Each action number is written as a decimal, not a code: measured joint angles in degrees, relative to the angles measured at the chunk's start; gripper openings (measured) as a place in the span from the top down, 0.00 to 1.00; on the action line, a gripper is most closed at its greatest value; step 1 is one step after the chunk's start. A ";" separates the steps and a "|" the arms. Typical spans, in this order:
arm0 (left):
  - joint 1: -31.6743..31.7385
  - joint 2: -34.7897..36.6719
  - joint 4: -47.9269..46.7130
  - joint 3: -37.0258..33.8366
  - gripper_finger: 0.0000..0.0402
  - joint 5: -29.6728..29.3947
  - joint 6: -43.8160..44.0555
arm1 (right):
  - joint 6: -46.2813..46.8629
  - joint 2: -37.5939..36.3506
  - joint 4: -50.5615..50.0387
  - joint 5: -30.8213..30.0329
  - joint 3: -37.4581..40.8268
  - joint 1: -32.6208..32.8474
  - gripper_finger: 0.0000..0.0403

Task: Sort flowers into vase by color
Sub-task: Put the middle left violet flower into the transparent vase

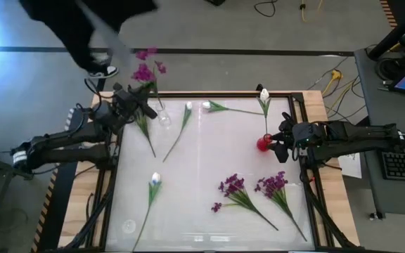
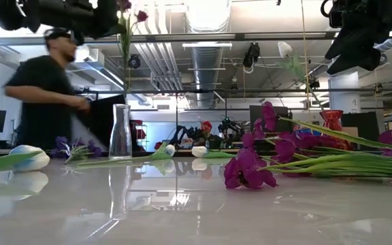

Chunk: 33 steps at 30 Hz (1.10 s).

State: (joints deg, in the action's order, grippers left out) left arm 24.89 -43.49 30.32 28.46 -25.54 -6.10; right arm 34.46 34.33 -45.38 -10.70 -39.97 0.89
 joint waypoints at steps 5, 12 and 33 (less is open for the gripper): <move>4.80 -1.47 1.09 -1.36 1.00 2.29 2.76 | -0.02 0.00 0.14 0.00 0.00 0.00 0.46; 4.94 -3.47 -0.08 -1.95 1.00 2.49 2.78 | -0.26 0.00 0.30 0.00 0.00 0.00 0.46; 4.94 -6.30 -10.47 -2.05 0.92 1.92 8.82 | -1.05 0.00 0.31 0.03 0.00 0.00 0.46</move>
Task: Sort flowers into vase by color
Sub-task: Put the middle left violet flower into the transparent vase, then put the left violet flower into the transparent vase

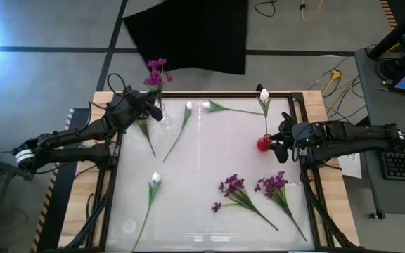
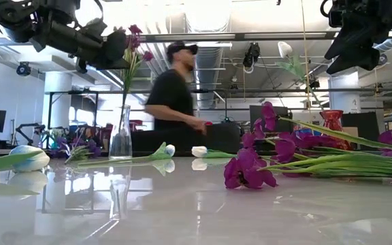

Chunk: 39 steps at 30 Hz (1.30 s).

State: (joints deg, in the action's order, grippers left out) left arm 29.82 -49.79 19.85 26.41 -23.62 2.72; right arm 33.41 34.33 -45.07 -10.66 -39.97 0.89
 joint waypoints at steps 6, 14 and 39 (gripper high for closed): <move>-0.09 0.05 -2.53 0.00 0.84 0.07 0.85 | 0.00 0.00 -0.01 0.01 0.00 0.00 0.46; -0.20 0.33 -7.97 0.00 0.68 0.20 2.79 | -0.02 0.00 -0.01 0.02 0.00 0.00 0.46; -0.26 1.02 -25.17 1.55 0.35 0.28 11.41 | 0.48 0.00 -0.03 0.12 0.00 0.00 0.46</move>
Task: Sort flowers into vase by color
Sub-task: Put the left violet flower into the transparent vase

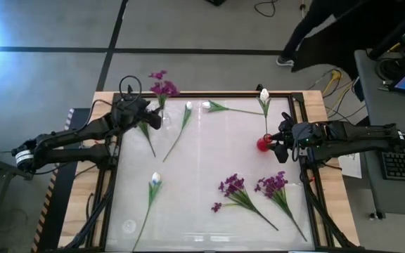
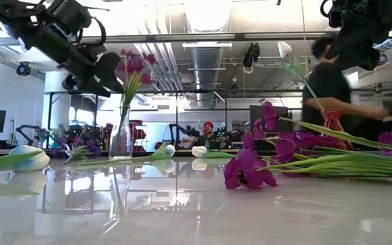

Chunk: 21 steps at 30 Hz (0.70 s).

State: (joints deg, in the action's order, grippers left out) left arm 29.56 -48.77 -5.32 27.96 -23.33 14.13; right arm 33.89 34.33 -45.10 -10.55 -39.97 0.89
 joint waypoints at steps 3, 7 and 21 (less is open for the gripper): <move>0.00 0.00 -5.29 1.57 0.34 0.02 1.48 | 0.67 0.00 0.02 -0.02 0.00 0.00 0.46; 0.00 0.00 -13.63 4.92 0.34 1.72 3.18 | 2.36 0.00 0.00 -0.01 0.00 0.00 0.46; -3.12 0.00 -46.98 19.54 0.34 6.01 18.78 | 5.80 0.57 -0.12 5.32 0.00 0.00 0.46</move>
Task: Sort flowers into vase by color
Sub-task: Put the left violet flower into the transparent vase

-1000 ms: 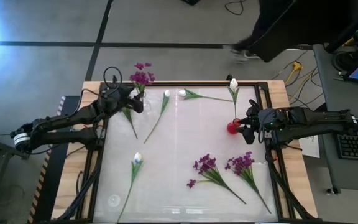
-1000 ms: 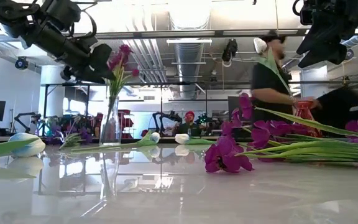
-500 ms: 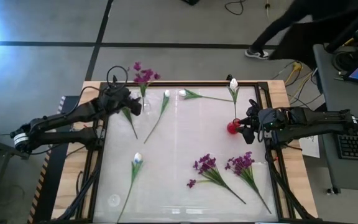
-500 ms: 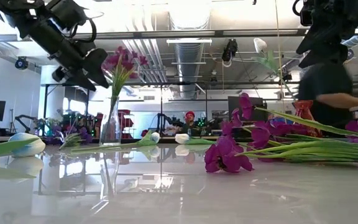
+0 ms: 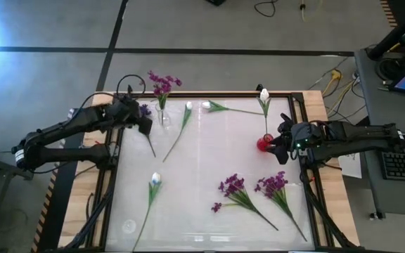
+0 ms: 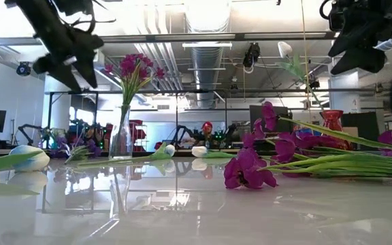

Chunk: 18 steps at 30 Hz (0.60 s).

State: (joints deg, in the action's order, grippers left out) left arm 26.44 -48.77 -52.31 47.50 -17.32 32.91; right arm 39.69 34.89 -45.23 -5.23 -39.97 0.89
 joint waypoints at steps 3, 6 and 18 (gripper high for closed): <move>-3.00 0.02 -1.92 2.35 0.34 0.22 3.08 | 0.89 1.17 -0.07 2.83 0.00 0.00 0.46; -7.84 0.02 -3.01 4.71 0.34 0.47 4.46 | 2.32 3.00 -0.30 6.55 0.00 0.00 0.46; -32.34 0.11 -7.71 7.30 0.34 -8.22 19.40 | 10.27 12.31 -1.14 13.20 0.00 6.39 0.46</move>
State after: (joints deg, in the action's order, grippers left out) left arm -5.90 -48.66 -60.01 54.80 -25.54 52.31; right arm 49.96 47.21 -46.37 7.97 -39.97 7.28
